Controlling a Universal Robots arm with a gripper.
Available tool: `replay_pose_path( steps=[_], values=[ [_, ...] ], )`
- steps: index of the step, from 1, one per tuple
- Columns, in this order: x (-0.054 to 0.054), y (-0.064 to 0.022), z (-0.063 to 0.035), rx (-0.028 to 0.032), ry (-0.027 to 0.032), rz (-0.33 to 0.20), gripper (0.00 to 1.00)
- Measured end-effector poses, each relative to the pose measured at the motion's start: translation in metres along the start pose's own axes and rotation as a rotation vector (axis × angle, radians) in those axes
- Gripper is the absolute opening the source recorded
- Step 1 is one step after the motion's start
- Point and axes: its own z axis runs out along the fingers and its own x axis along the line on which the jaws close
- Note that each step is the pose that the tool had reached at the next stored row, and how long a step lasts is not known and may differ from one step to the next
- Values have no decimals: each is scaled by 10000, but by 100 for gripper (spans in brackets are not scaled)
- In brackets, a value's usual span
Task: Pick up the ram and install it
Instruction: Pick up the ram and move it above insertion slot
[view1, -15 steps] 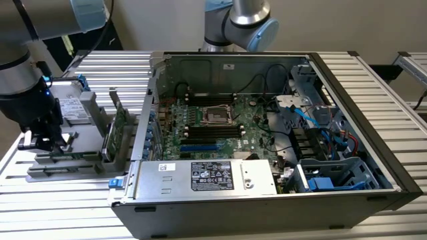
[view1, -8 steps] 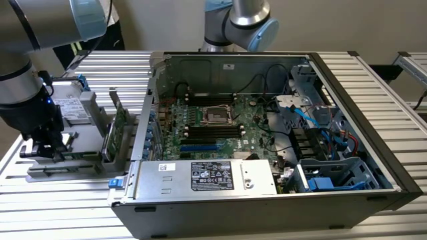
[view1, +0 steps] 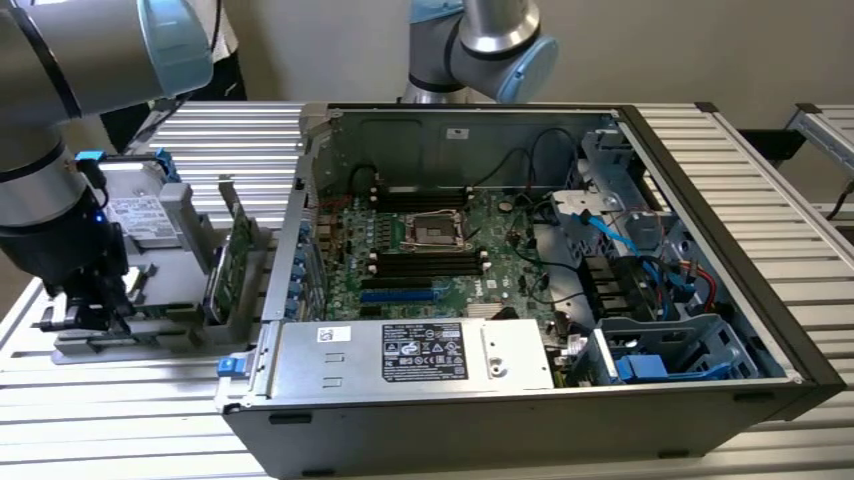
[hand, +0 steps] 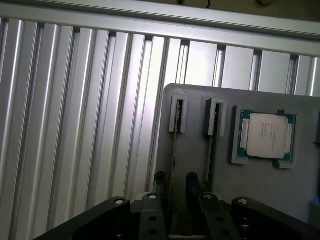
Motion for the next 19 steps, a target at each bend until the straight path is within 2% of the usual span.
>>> replay_pose_path(
  steps=[9,19],
  values=[
    [14,-20,140,29,-24,-14,31],
    [17,-78,248,33,-42,-20,31]
  ],
)
